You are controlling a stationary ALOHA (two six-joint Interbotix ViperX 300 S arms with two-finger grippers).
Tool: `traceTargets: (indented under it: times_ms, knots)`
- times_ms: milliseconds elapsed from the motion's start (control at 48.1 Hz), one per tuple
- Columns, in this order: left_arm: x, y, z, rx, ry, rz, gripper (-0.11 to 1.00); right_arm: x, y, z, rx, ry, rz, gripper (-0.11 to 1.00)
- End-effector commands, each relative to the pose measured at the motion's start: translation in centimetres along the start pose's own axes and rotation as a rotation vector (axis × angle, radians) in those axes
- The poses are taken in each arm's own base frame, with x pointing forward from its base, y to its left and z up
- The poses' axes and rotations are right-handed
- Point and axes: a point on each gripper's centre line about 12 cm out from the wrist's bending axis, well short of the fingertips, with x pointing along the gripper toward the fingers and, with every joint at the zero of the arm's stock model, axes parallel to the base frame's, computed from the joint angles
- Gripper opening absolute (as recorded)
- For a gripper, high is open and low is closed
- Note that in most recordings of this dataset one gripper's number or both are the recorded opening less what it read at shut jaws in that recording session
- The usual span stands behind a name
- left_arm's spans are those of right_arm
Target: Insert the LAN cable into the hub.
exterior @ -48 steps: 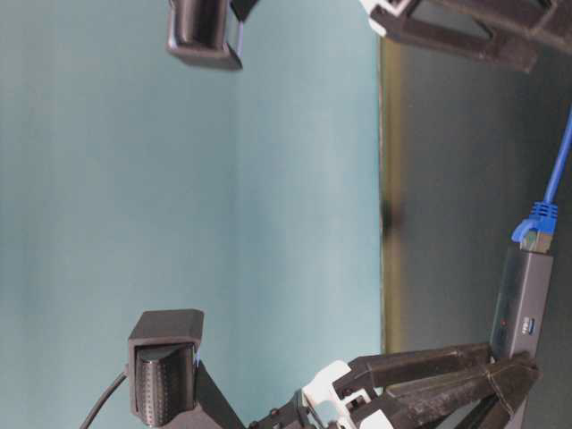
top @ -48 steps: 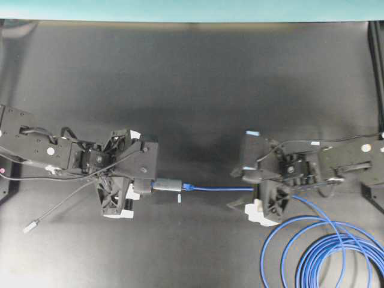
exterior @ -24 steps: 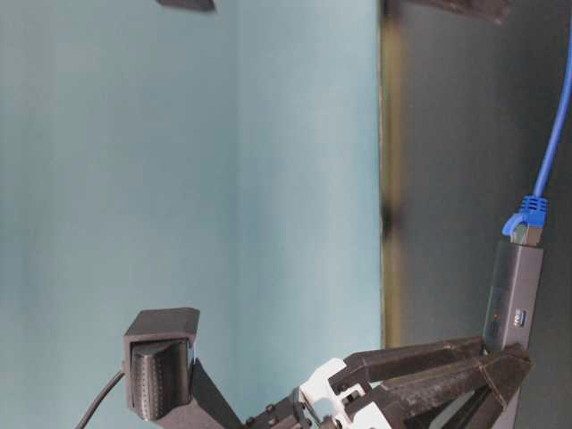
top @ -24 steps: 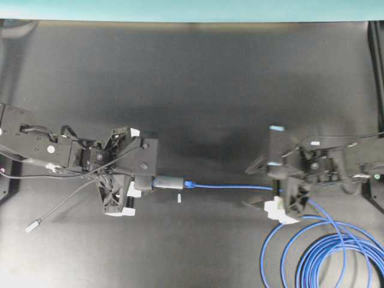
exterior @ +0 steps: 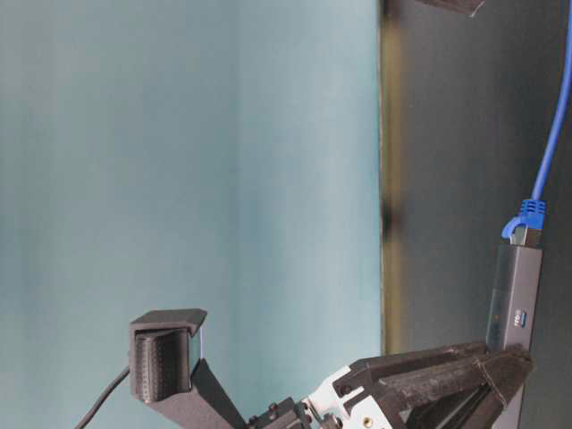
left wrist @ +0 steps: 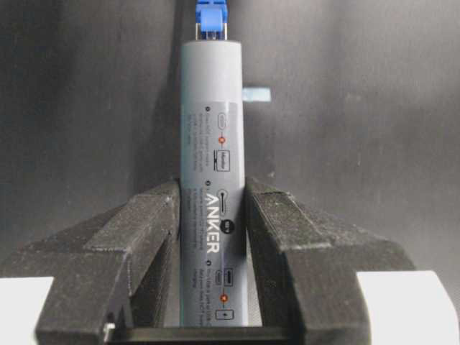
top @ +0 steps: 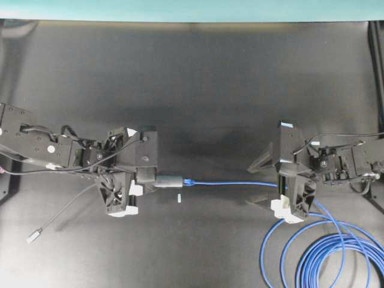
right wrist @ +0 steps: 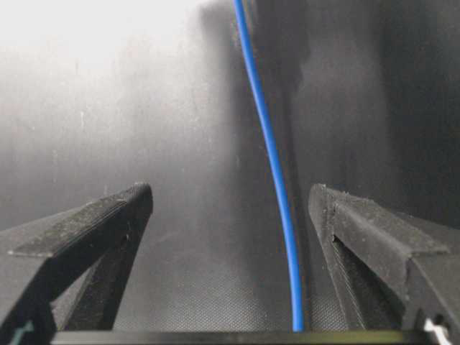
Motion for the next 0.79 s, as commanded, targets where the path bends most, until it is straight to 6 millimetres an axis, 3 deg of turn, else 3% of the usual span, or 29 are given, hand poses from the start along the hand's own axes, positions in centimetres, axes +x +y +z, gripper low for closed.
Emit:
traceTargets:
  times_ms: [0,229,478,769]
  knots:
    - [-0.18,-0.1,0.95,0.003,-0.03,-0.003,0.28,-0.18,0.28,0.48,0.002,-0.021,0.01,0.85]
    - [-0.22,-0.18,0.77,0.008,-0.011,-0.003,0.28,-0.22,0.85,0.47,-0.016,-0.021,0.025,0.79]
    - [-0.3,-0.19,0.88,0.01,-0.017,-0.003,0.28,-0.39,1.17,0.58,-0.025,-0.034,0.035,0.38]
    - [-0.3,-0.26,0.97,0.009,-0.021,-0.005,0.28,-0.53,1.28,0.63,-0.035,-0.039,0.04,0.29]
